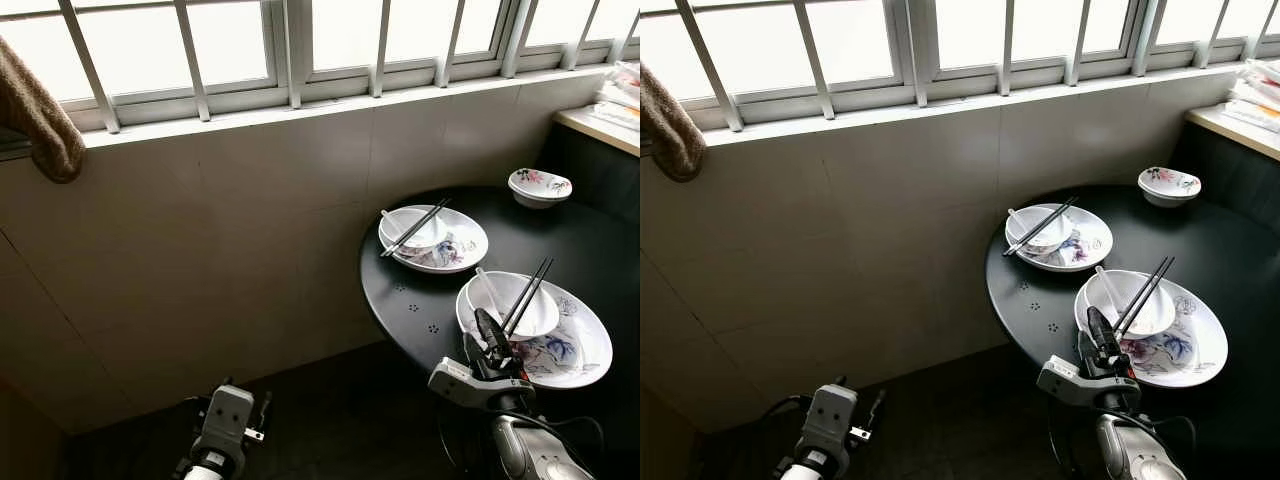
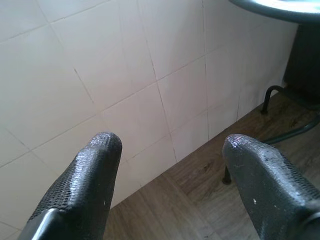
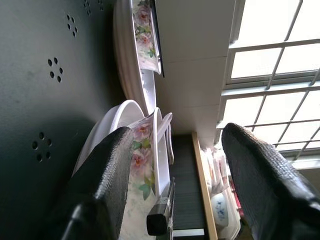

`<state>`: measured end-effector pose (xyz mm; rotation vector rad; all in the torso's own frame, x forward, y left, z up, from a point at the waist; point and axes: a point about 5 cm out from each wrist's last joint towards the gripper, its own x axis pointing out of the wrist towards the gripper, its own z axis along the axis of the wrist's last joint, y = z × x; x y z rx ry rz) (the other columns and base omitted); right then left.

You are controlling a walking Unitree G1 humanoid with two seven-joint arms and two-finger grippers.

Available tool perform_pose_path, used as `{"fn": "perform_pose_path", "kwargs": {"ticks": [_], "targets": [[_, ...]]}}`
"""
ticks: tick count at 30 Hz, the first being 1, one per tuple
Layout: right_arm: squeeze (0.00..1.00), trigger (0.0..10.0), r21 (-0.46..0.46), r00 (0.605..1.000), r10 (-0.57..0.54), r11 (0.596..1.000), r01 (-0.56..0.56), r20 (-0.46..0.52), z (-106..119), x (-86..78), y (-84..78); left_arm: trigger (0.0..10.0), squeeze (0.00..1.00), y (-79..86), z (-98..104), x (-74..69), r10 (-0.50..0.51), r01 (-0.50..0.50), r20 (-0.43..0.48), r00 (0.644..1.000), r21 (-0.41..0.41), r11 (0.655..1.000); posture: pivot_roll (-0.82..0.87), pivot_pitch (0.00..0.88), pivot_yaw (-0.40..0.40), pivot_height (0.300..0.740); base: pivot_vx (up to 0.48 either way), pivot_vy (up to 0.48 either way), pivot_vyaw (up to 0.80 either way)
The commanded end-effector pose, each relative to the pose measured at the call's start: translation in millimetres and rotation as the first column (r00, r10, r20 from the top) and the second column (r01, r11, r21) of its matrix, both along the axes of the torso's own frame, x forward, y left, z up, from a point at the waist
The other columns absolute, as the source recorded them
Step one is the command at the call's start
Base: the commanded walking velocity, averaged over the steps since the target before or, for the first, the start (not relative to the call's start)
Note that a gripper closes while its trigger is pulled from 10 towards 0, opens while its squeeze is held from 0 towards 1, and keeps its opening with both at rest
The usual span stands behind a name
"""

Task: Kitchen organization

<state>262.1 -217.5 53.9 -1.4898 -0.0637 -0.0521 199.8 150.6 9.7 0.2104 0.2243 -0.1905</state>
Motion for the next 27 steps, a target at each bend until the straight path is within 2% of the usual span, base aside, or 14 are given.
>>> {"fn": "perform_pose_path", "kwargs": {"ticks": [1,27], "targets": [[0.0,10.0,-0.021,1.0,0.007,1.0,-0.006,0.022,5,1.5,-0.9,10.0,0.0,-0.1,-1,0.0,-0.002,0.002,-0.003,1.0,-0.005,1.0,-0.07,0.0,0.007,0.74,0.0,0.0,0.0],[0.0,10.0,-0.023,0.998,-0.07,0.997,0.07,0.004,3,-4.3,-14.9,10.0,0.0,-0.7,0,1.4,-0.002,0.002,0.004,1.0,-0.015,1.0,-0.08,0.0,0.003,0.74,0.0,0.0,0.0]]}}
